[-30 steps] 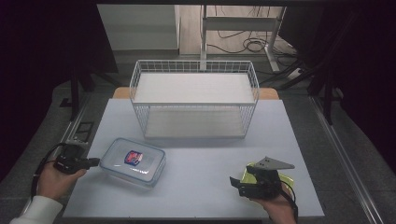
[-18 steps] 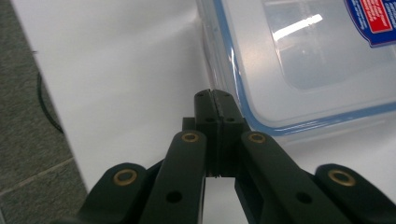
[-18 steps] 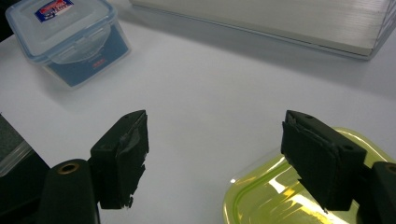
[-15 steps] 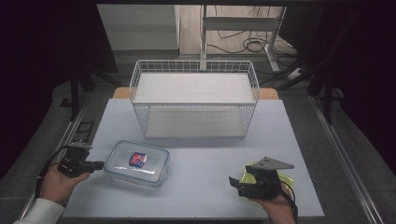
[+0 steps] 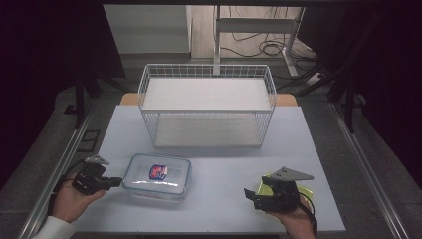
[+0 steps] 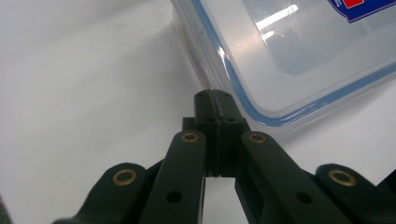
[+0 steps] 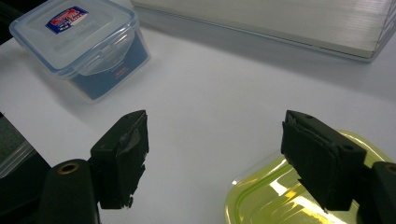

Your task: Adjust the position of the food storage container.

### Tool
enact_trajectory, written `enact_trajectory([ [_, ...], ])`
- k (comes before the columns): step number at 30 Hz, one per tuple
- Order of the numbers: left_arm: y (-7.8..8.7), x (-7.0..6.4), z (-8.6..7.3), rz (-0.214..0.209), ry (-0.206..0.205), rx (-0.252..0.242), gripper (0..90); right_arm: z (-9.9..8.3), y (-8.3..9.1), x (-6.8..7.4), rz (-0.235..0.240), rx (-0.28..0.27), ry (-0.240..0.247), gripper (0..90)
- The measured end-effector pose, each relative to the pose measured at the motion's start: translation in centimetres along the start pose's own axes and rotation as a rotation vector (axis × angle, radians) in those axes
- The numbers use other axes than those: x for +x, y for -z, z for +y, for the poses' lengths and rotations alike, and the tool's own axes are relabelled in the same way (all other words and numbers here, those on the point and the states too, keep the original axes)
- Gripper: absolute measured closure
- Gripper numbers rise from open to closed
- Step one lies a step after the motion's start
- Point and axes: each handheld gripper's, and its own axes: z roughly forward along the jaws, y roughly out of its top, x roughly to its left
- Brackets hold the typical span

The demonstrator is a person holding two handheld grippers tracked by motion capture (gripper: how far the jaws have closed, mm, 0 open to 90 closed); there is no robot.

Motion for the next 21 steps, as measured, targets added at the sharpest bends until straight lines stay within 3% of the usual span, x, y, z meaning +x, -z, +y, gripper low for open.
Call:
enact_trajectory([
  [9,-0.9,-1.0,0.8,-0.024,-0.024,0.007,90.0,0.0,-0.1,0.0,0.002,0.005,0.0,23.2],
  [21,-2.5,-3.3,2.6,-0.057,-0.063,0.006,90.0,0.0,-0.1,0.0,0.005,0.009,0.004,23.2],
])
